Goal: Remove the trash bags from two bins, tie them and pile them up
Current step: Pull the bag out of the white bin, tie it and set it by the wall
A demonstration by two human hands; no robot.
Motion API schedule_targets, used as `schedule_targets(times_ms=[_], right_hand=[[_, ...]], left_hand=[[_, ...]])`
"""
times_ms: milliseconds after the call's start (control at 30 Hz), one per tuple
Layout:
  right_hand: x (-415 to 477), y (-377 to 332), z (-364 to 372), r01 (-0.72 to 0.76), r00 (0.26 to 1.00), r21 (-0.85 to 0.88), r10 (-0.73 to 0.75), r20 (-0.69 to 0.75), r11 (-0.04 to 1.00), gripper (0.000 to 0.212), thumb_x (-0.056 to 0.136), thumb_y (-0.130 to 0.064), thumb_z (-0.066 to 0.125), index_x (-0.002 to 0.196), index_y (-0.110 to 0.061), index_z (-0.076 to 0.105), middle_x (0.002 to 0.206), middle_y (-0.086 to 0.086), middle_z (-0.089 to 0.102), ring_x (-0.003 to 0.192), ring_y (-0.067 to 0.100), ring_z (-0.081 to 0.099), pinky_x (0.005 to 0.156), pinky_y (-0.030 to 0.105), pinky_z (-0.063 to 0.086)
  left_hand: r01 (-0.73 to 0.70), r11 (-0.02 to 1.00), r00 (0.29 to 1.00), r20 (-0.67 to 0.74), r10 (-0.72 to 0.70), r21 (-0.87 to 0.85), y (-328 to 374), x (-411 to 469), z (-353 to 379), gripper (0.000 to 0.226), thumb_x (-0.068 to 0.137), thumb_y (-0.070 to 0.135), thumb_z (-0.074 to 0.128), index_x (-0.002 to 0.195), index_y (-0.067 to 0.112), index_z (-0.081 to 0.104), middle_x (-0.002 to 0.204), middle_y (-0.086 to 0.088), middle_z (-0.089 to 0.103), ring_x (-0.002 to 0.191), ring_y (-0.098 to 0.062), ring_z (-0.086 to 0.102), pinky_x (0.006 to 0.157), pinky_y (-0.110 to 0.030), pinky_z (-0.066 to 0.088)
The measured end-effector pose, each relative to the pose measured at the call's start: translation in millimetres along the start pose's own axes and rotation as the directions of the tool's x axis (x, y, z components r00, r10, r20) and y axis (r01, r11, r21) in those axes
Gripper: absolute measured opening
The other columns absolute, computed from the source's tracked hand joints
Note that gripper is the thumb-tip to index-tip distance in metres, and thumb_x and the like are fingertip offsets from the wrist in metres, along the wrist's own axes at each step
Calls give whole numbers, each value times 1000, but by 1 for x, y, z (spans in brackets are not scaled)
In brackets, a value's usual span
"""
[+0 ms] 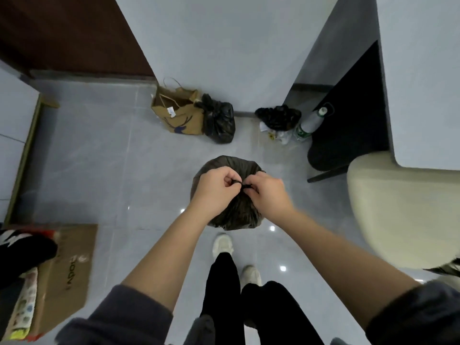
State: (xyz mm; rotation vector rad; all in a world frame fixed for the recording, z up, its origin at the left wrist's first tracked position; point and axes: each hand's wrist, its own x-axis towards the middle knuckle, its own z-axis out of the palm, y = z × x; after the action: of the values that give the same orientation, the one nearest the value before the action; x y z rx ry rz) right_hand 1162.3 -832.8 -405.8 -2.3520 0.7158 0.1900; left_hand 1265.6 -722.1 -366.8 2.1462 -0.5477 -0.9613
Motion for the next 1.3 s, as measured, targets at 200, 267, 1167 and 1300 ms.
schedule_targets(times_ms=[200, 267, 1167, 1300], right_hand=[[114, 46, -19, -64, 988, 113, 79, -136, 992, 16, 85, -10, 63, 98, -10, 72, 109, 6, 55, 107, 25, 50, 93, 31, 40], [157, 67, -19, -71, 989, 139, 88, -118, 988, 15, 85, -8, 64, 97, -7, 72, 116, 9, 56, 114, 25, 51, 96, 26, 38], [463, 291, 89, -277, 952, 399, 307, -11, 874, 9, 89, -8, 59, 83, -13, 65, 88, 5, 67, 89, 18, 60, 75, 21, 38], [494, 315, 94, -294, 930, 457, 361, -65, 840, 10, 92, -10, 56, 94, -8, 65, 93, 2, 61, 93, 15, 55, 82, 22, 37]], left_hand=[[-19, 1000, 1000, -16, 19, 20, 30, 130, 4, 10, 83, 15, 65, 91, 19, 69, 83, 9, 66, 79, -7, 60, 77, -21, 50], [-16, 1000, 1000, -25, 16, 20, 32, 175, 11, 14, 83, 15, 66, 95, 19, 71, 91, 6, 69, 84, -8, 62, 81, -22, 50], [0, 887, 984, -157, 82, 462, -123, 524, 154, 15, 94, 26, 50, 106, 19, 55, 112, -4, 49, 106, -24, 45, 65, -34, 39], [-50, 874, 969, -190, 160, 483, -122, 560, 172, 17, 95, 25, 47, 108, 15, 53, 109, -8, 51, 101, -27, 51, 66, -36, 39]])
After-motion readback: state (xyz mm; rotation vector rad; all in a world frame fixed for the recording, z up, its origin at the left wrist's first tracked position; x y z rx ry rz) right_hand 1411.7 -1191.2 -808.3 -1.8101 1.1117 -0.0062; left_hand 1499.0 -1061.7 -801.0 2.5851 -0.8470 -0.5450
